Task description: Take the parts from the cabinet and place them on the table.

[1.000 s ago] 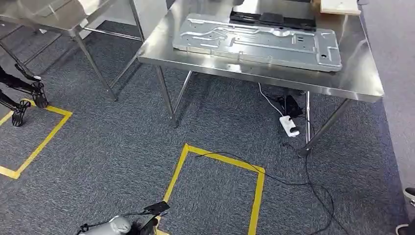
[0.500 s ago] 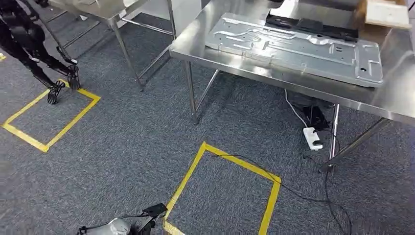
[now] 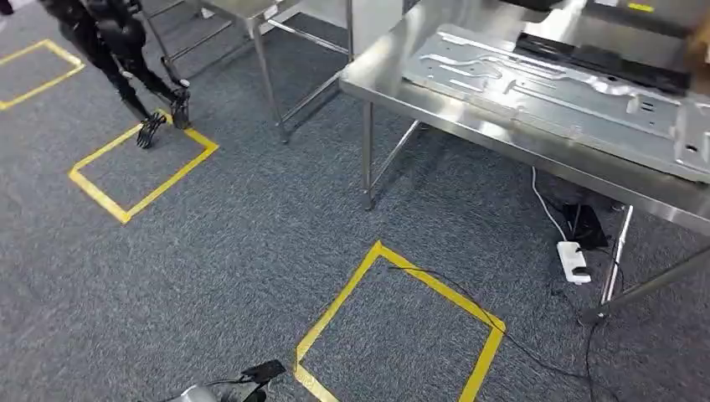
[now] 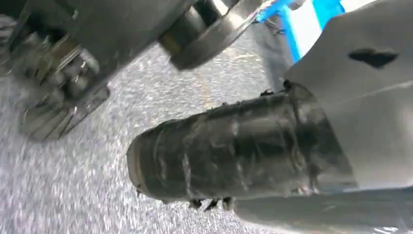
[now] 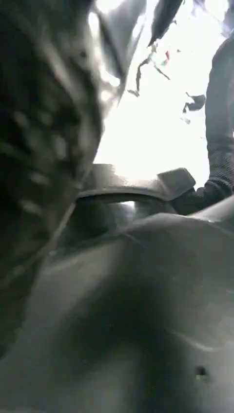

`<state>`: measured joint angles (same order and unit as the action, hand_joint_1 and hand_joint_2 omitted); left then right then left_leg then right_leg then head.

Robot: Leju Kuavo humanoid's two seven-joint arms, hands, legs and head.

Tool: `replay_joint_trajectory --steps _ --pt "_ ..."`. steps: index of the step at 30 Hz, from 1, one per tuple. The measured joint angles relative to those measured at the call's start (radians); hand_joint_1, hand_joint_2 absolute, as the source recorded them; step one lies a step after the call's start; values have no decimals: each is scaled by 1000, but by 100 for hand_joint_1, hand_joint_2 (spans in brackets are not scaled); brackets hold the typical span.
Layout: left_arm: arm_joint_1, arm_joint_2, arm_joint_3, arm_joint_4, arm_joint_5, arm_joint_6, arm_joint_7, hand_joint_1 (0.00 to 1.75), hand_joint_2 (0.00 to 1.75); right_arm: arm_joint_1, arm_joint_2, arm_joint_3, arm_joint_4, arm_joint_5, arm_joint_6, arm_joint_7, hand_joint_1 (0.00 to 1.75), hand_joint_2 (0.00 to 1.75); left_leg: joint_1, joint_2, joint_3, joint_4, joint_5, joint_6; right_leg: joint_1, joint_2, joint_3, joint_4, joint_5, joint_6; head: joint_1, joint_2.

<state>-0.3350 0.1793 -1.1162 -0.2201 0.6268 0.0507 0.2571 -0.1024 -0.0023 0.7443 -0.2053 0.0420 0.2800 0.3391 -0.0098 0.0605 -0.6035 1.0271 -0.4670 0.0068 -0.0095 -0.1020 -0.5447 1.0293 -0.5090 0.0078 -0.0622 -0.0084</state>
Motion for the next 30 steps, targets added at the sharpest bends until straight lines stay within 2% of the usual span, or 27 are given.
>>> replay_joint_trajectory --steps 2,3,4,5,6,7,8,9,10,11,12,13,14,17,18,19,20,21,22,23,24,25,26,27,28,29,30 --pt "5 3 0 0 -2 0 4 0 0 -3 -1 3 0 0 6 7 0 0 -1 -24 0 -6 3 11 2 -21 11 -7 0 11 -1 0" --pt "6 3 0 0 -3 0 5 0 0 -4 -1 5 1 0 5 7 0 0 12 -34 8 -17 11 20 -2 1 8 -4 -8 19 0 0" --pt "4 3 0 0 -7 0 6 0 0 -4 -3 8 1 -2 4 6 0 0 11 -43 9 -20 13 23 -4 49 -1 20 -26 21 4 0" --pt "0 3 0 0 -12 -2 6 0 0 -5 -2 9 1 -5 0 6 0 0 10 -51 7 -20 14 36 -3 76 -27 76 -60 18 5 0" --pt "-4 3 0 0 -23 -5 11 0 0 -6 -3 9 1 -12 -3 5 0 0 10 -60 6 -20 15 37 -4 89 -67 159 -98 17 6 0" --pt "-8 3 -1 0 -37 -8 15 0 0 -5 -3 9 1 -20 -3 5 0 0 9 -74 6 -19 15 38 -1 94 -109 244 -129 18 7 0" --pt "-10 3 -3 0 -49 -10 17 0 0 -5 -3 9 1 -26 -1 5 0 0 7 -88 5 -18 15 38 0 97 -134 292 -137 19 6 0" --pt "-14 3 -9 0 -55 -10 19 0 0 -5 -3 9 1 -29 4 5 0 0 7 -103 5 -15 15 38 0 97 -139 295 -121 19 6 0" --pt "-16 2 -15 0 -61 -10 21 0 0 -5 -3 9 2 -31 8 9 0 0 7 -118 5 -12 14 38 0 99 -122 255 -86 18 6 0" --pt "-17 -2 -18 0 -61 -10 24 0 0 -5 -3 9 1 -32 11 14 0 0 8 -133 5 -6 13 36 -2 105 -91 183 -40 16 7 0" --pt "-19 -5 -18 0 -60 -9 30 0 0 -5 -3 10 2 -32 15 17 0 0 9 -148 3 0 10 34 -5 127 -51 91 8 15 7 0" --pt "-21 -10 -18 0 -56 -9 35 0 0 -3 -2 10 2 -33 17 22 0 0 11 -160 -4 6 8 29 -12 193 -28 39 2 12 7 0" --pt "-26 -11 -19 0 -54 -7 39 0 0 -3 -2 10 2 -34 18 26 0 0 4 -171 -14 19 6 24 -12 199 -27 18 0 14 5 0" --pt "-26 -13 -19 0 -53 -6 41 0 0 -4 -2 10 2 -34 20 26 0 0 13 -205 -22 6 19 4 -5 166 -21 23 5 0 5 0" --pt "-25 -10 -21 1 -53 -5 42 0 0 -4 3 11 1 -34 20 26 0 0 11 -208 -32 7 20 -1 -16 150 -20 13 12 -11 8 0" --pt "-26 -15 -28 0 -54 -5 39 0 0 -6 0 11 2 -32 14 26 0 0 6 -139 -35 25 6 -8 -16 138 -15 6 15 -16 2 0" --pt "-28 -16 -30 0 -57 -4 37 0 0 -4 2 11 2 -28 5 26 0 0 7 -102 -55 70 -24 -13 -15 127 -13 4 17 -20 -11 0" --pt "-32 -19 -30 0 -63 -2 33 0 0 1 1 12 2 -26 -1 24 0 0 11 -83 -89 142 -61 -18 -13 111 -14 4 16 -21 -10 0" --pt "-34 -20 -31 0 -63 0 32 0 0 3 1 13 2 -21 -6 24 0 0 15 -75 -125 214 -91 -22 -12 95 -14 4 14 -23 -10 0" --pt "-34 -21 -33 0 -65 0 31 0 0 3 0 15 3 -20 -11 22 0 0 19 -72 -155 275 -110 -26 -11 80 -14 4 13 -23 -11 0" --pt "-32 -21 -34 0 -66 0 31 0 0 3 0 16 3 -20 -11 19 0 0 21 -70 -164 293 -106 -28 -11 67 -13 4 11 -23 -11 0" --pt "-31 -21 -35 0 -66 1 30 0 0 3 0 18 3 -19 -11 19 0 0 22 -67 -148 261 -77 -30 -12 53 -11 4 8 -22 -11 0" --pt "-31 -21 -35 0 -66 1 29 0 0 3 0 18 3 -19 -9 19 0 0 22 -62 -112 194 -38 -29 -12 41 -8 4 6 -19 -11 0" --pt "-31 -21 -35 0 -65 1 25 0 0 2 0 19 3 -19 -8 22 0 0 22 -48 -64 105 3 -26 -13 30 -4 4 3 -17 -11 0" --pt "-33 -21 -35 0 -65 1 18 0 0 2 0 21 3 -19 -4 26 0 0 19 -6 -18 17 27 -21 -11 19 2 4 -1 -12 -11 0" --pt "-36 -21 -35 0 -65 0 11 0 0 2 0 22 3 -19 -2 26 0 0 2 14 -7 2 11 -15 -3 10 3 4 -5 -6 -10 0" --pt "-36 -21 -35 0 -66 0 6 0 0 2 -1 24 4 -19 1 26 0 0 4 -1 -11 -1 16 -6 -1 2 5 3 -6 -2 -7 0"
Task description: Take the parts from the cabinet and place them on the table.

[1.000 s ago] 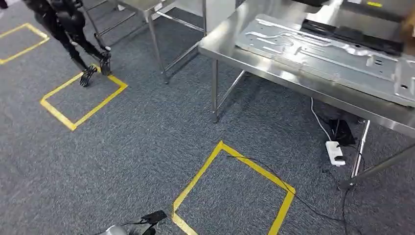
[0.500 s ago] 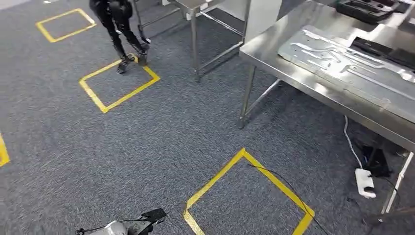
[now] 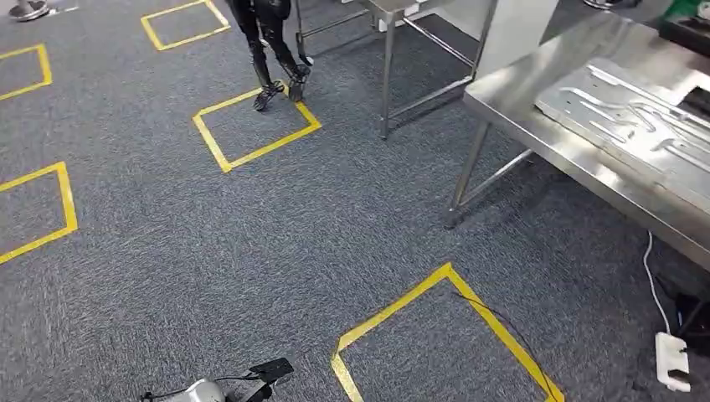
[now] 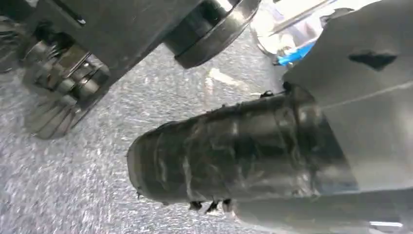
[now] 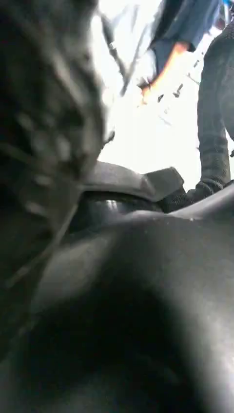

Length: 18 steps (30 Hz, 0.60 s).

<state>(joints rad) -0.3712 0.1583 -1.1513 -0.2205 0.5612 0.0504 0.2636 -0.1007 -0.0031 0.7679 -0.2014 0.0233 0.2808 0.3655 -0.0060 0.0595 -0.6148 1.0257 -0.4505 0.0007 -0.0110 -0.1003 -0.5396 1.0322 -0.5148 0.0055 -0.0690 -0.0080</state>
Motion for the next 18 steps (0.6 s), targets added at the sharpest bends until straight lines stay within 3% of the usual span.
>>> replay_joint_trajectory --steps 3,4,5,6,7,8,9,10,12,13,14,15,16,18 --pt "6 3 0 0 0 -3 -3 0 0 -2 -1 2 2 0 0 0 0 0 2 -34 4 -11 2 15 3 -27 17 -12 -4 18 -3 0" --pt "8 2 0 0 0 -3 -3 0 0 -2 -3 2 2 0 0 0 0 0 11 -43 12 -19 7 20 -5 11 14 -3 -14 25 1 0" --pt "5 2 0 0 1 -5 -3 0 0 -3 -4 3 2 0 0 -2 0 0 12 -54 14 -21 8 24 -6 65 -5 37 -39 26 5 0" --pt "3 2 0 0 1 -6 -3 0 0 -4 -4 3 2 0 1 -2 0 0 12 -61 13 -21 8 33 -4 85 -42 107 -74 25 8 0" --pt "3 2 0 0 2 -6 -3 0 0 -4 -4 3 2 0 2 -2 0 0 11 -72 13 -21 7 35 -4 93 -87 194 -110 25 8 0" --pt "3 2 0 0 3 -6 -2 0 0 -4 -4 4 2 0 5 -2 0 0 9 -85 12 -21 6 36 -3 96 -123 263 -131 27 7 0" --pt "4 2 0 0 4 -6 -2 0 0 -3 -4 5 2 1 6 -2 0 0 8 -99 13 -20 6 37 -3 96 -145 298 -130 27 8 0" --pt "7 2 0 0 5 -6 -2 0 0 -4 -4 6 2 3 7 -2 0 0 8 -115 14 -19 6 37 -3 97 -143 283 -105 27 7 0" --pt "9 2 0 0 10 -6 -2 0 0 -6 -4 9 2 10 8 -2 0 0 10 -147 13 -11 4 33 -8 107 -88 148 -14 25 8 0" --pt "10 2 0 0 14 -6 -2 0 0 -6 -4 11 2 16 8 -2 0 0 11 -162 11 -3 0 27 -14 142 -51 64 28 25 9 0" --pt "10 2 0 0 18 -6 -2 0 0 -4 -4 12 2 19 9 -3 0 0 6 -174 1 7 -4 20 -17 199 -41 33 8 22 8 0" --pt "10 3 0 0 24 -6 -3 0 0 -5 -3 13 3 23 10 -5 0 0 7 -185 -7 14 -4 16 -22 196 -36 25 7 18 5 0" --pt "14 5 0 0 25 -6 -4 0 0 -5 -3 16 3 25 13 -5 0 0 13 -193 -11 10 0 9 -16 182 -36 23 7 16 8 0" --pt "27 15 0 1 27 -6 -4 0 0 -8 -3 20 3 27 13 -8 0 0 16 -221 -13 0 8 -7 -13 159 -30 18 12 -2 8 0"
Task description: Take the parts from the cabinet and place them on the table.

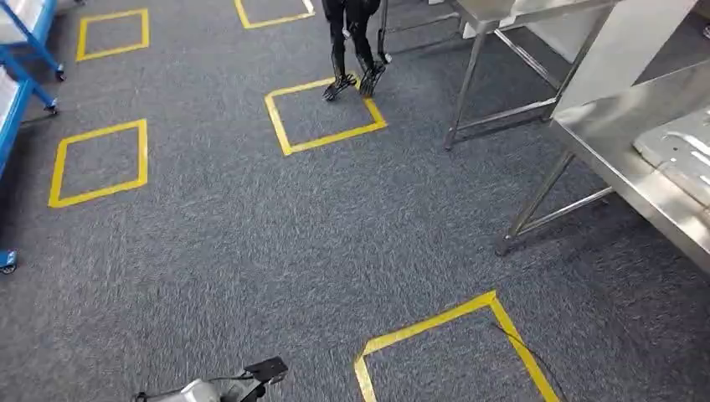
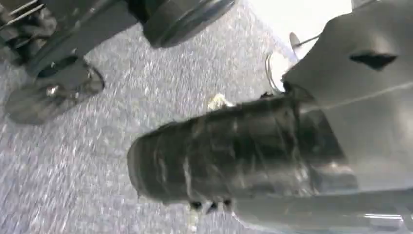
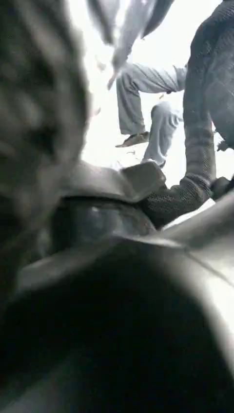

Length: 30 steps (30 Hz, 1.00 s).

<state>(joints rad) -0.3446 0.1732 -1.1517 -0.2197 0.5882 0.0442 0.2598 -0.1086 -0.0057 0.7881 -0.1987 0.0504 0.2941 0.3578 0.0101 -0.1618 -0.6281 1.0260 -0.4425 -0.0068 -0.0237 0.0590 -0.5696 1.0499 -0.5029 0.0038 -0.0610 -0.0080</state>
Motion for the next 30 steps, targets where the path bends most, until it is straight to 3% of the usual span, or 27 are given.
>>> replay_joint_trajectory --steps 1,2,3,5,6,7,8,9,10,11,13,15,16,17,18,20,21,22,23,25,26,27,30 --pt "6 4 0 0 0 0 0 0 0 -2 5 1 0 2 1 -3 0 0 1 24 -5 3 -5 -2 -7 -13 5 -9 5 -8 0 0" --pt "6 4 0 0 3 -3 0 0 0 -2 4 2 0 2 1 -4 0 0 -8 99 -16 37 -25 -9 -5 -26 12 -15 5 -12 -10 0" --pt "5 3 0 0 5 -2 0 0 0 -2 5 5 0 3 2 -6 0 0 -5 128 -44 93 -54 -15 -3 -41 15 -16 4 -17 -15 0" --pt "3 3 0 0 6 -4 -1 0 0 3 4 6 1 3 7 -11 0 0 0 150 -124 245 -114 -23 2 -76 16 -16 0 -22 -15 0" --pt "5 3 0 0 6 -11 -1 0 0 3 4 6 2 3 13 -11 0 0 3 152 -147 287 -121 -26 3 -90 17 -15 -2 -23 -14 0" --pt "7 4 0 0 3 -19 2 0 0 2 4 6 2 3 19 -12 0 0 3 154 -147 285 -107 -27 3 -102 18 -15 -4 -23 -15 0" --pt "9 7 0 0 -7 -29 2 0 0 2 4 6 3 7 24 -13 0 0 3 156 -123 238 -74 -25 4 -115 21 -15 -7 -22 -15 0" --pt "9 10 0 0 -14 -33 2 0 0 2 4 6 3 8 24 -14 0 0 3 163 -79 156 -30 -21 5 -128 27 -15 -11 -21 -14 0" --pt "9 12 0 0 -17 -35 0 0 0 3 4 7 3 8 24 -16 0 0 0 187 -27 61 11 -14 5 -139 33 -15 -15 -18 -15 0" --pt "7 12 0 0 -22 -35 -2 0 0 3 4 8 3 8 26 -18 0 0 -11 244 0 4 3 -8 8 -149 38 -17 -19 -14 -14 0" --pt "4 12 0 0 -23 -32 -6 0 0 4 3 8 6 9 29 -23 0 0 -20 221 1 1 3 9 16 -167 41 -21 -24 -4 -11 0" --pt "12 15 0 0 -21 -26 -5 0 0 2 2 10 6 11 33 -24 0 0 -21 200 2 -6 3 15 18 -186 53 -30 -27 5 -13 0" --pt "13 17 0 0 -16 -26 -3 0 0 -1 2 11 7 13 34 -24 0 0 -8 189 16 -21 9 23 21 -184 57 -31 -34 14 -13 0" --pt "14 16 0 0 -13 -26 -1 0 0 -1 0 13 8 13 37 -24 0 0 -7 178 23 -29 11 26 16 -126 53 -10 -46 18 -7 0" --pt "11 16 0 0 -11 -26 0 0 0 -3 0 14 8 13 38 -27 0 0 -5 170 24 -30 11 31 15 -89 26 43 -78 16 -1 0" --pt "10 14 0 0 -2 -21 0 0 0 -5 0 15 8 12 40 -30 0 0 -5 149 24 -30 10 36 15 -65 -57 203 -146 16 2 0" --pt "11 14 0 0 -1 -18 0 0 0 -5 0 15 8 11 43 -30 0 0 -5 134 25 -29 8 38 15 -62 -91 262 -158 17 1 0" --pt "13 13 0 0 0 -16 0 0 0 -5 0 15 8 8 50 -30 0 0 -5 118 26 -27 8 38 15 -62 -103 273 -143 19 2 0" --pt "17 12 0 0 1 -15 0 0 0 -7 -1 15 8 8 56 -30 0 0 -4 102 26 -24 6 37 13 -61 -93 239 -108 20 2 0" --pt "21 7 0 0 3 -9 0 0 0 -8 -1 16 8 15 67 -28 0 0 2 68 26 -11 -1 29 4 -43 -32 81 -8 22 2 0" --pt "23 5 0 0 3 -6 0 0 0 -7 -1 17 8 19 69 -28 0 0 3 53 21 -1 -6 22 -4 -1 -11 20 5 23 4 0" --pt "24 5 0 0 4 -5 0 0 0 -6 0 20 8 23 71 -29 0 0 -2 41 8 14 -11 14 -6 49 -5 1 -11 23 7 0" --pt "33 6 0 0 6 -2 0 0 0 -9 0 25 8 26 73 -30 0 0 5 2 1 1 1 -5 1 9 1 9 -10 0 6 0"
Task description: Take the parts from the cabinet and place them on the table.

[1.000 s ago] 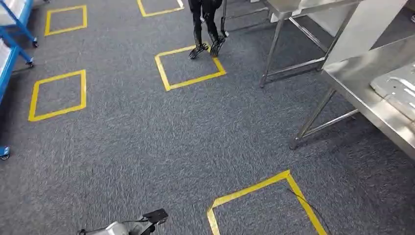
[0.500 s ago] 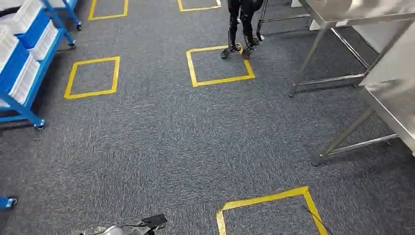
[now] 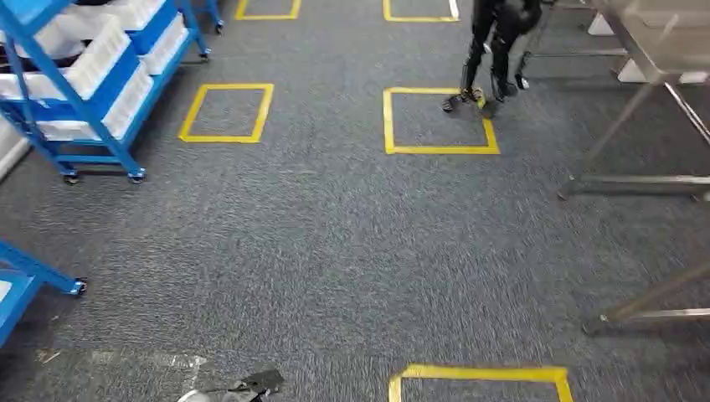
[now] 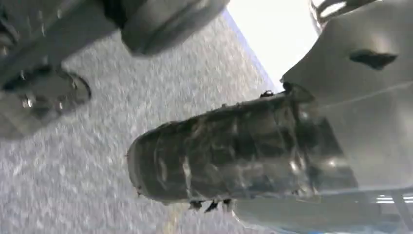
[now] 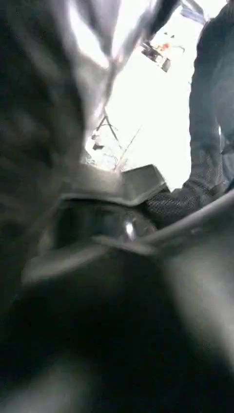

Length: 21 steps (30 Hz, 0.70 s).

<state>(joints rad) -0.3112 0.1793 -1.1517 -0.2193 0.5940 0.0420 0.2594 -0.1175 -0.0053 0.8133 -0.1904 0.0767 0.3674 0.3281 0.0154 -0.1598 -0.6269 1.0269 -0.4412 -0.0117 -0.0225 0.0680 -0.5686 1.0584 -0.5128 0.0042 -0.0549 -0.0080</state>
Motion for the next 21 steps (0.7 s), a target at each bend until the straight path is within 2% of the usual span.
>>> replay_joint_trajectory --steps 1,2,3,4,5,6,7,8,9,10,11,12,13,15,16,17,18,19,20,21 --pt "5 2 0 0 0 2 0 0 0 -1 5 2 -2 1 -5 0 0 0 -2 1 -7 1 0 -3 -9 -15 4 -7 5 -8 0 0" --pt "7 -1 0 0 2 2 0 0 0 -2 3 4 -1 3 -13 0 0 0 -7 60 -10 18 -8 -8 -8 -24 11 -12 6 -12 -3 0" --pt "7 -1 0 0 4 0 0 0 0 1 5 5 -1 3 -18 -3 0 0 -9 103 -26 54 -29 -12 -6 -36 14 -15 6 -15 -18 0" --pt "5 -1 0 0 3 1 0 0 0 4 5 5 -1 3 -22 -11 0 0 -7 130 -61 120 -60 -16 -3 -52 16 -16 4 -20 -19 0" --pt "2 -1 0 0 3 1 0 0 0 7 5 5 -1 2 -25 -18 0 0 -5 144 -104 201 -93 -19 1 -67 17 -16 2 -23 -19 0" --pt "1 -1 0 0 1 -3 0 0 0 8 5 5 0 -1 -26 -21 0 0 -4 150 -144 273 -116 -20 3 -85 18 -16 -1 -26 -20 0" --pt "1 -1 0 0 -1 -6 0 0 0 8 5 5 1 -4 -26 -22 0 0 -4 153 -161 301 -115 -19 5 -98 19 -16 -3 -27 -20 0" --pt "2 -1 0 0 -4 -8 0 0 0 8 5 5 2 -9 -24 -21 0 0 -4 153 -153 281 -91 -17 6 -111 22 -16 -5 -27 -21 0" --pt "1 0 0 0 -9 -12 1 0 0 8 5 5 2 -13 -21 -19 0 0 -4 155 -125 225 -53 -14 6 -123 26 -16 -9 -26 -20 0" --pt "1 0 0 0 -9 -14 1 0 0 8 5 5 2 -19 -18 -16 0 0 -6 162 -78 138 -7 -7 7 -134 32 -16 -14 -26 -20 0" --pt "-1 0 0 0 -10 -16 1 0 0 8 5 5 2 -22 -13 -15 0 0 -12 196 -32 55 29 3 9 -143 39 -17 -18 -23 -21 0" --pt "-5 0 0 0 -11 -19 2 0 0 8 5 5 2 -24 -9 -15 0 0 -28 253 -11 14 9 9 15 -151 43 -17 -23 -18 -19 0" --pt "-11 0 0 0 -11 -21 3 0 0 8 5 5 3 -25 -6 -15 0 0 -33 242 -8 7 10 17 20 -161 43 -17 -26 -12 -20 0" --pt "-13 1 0 0 -11 -22 3 0 0 8 5 5 5 -25 -4 -14 0 0 -34 218 -12 6 8 22 21 -184 52 -29 -28 -5 -19 0" --pt "-11 3 0 0 -12 -23 4 0 0 7 4 5 5 -25 -4 -13 0 0 -32 205 -8 -5 11 28 25 -196 62 -35 -30 1 -20 0" --pt "-9 3 0 0 -13 -23 4 0 0 6 1 5 5 -25 -5 -14 0 0 -13 194 9 -20 17 33 20 -178 64 -32 -40 7 -19 0" --pt "-9 3 0 0 -13 -23 4 0 0 5 2 5 5 -25 -7 -15 0 0 -15 182 16 -29 18 36 21 -122 56 -4 -56 11 -10 0" --pt "-14 2 0 0 -16 -23 4 0 0 4 2 6 5 -24 -8 -16 0 0 -16 174 18 -30 19 41 22 -90 24 63 -91 8 -6 0" --pt "-17 2 0 0 -19 -24 4 0 0 1 2 6 5 -24 -9 -17 0 0 -16 160 17 -30 19 42 22 -78 -21 147 -125 8 -5 0" --pt "-19 2 0 0 -21 -25 4 0 0 1 2 6 5 -23 -8 -17 0 0 -17 145 18 -30 18 44 22 -73 -65 225 -149 10 -6 0"
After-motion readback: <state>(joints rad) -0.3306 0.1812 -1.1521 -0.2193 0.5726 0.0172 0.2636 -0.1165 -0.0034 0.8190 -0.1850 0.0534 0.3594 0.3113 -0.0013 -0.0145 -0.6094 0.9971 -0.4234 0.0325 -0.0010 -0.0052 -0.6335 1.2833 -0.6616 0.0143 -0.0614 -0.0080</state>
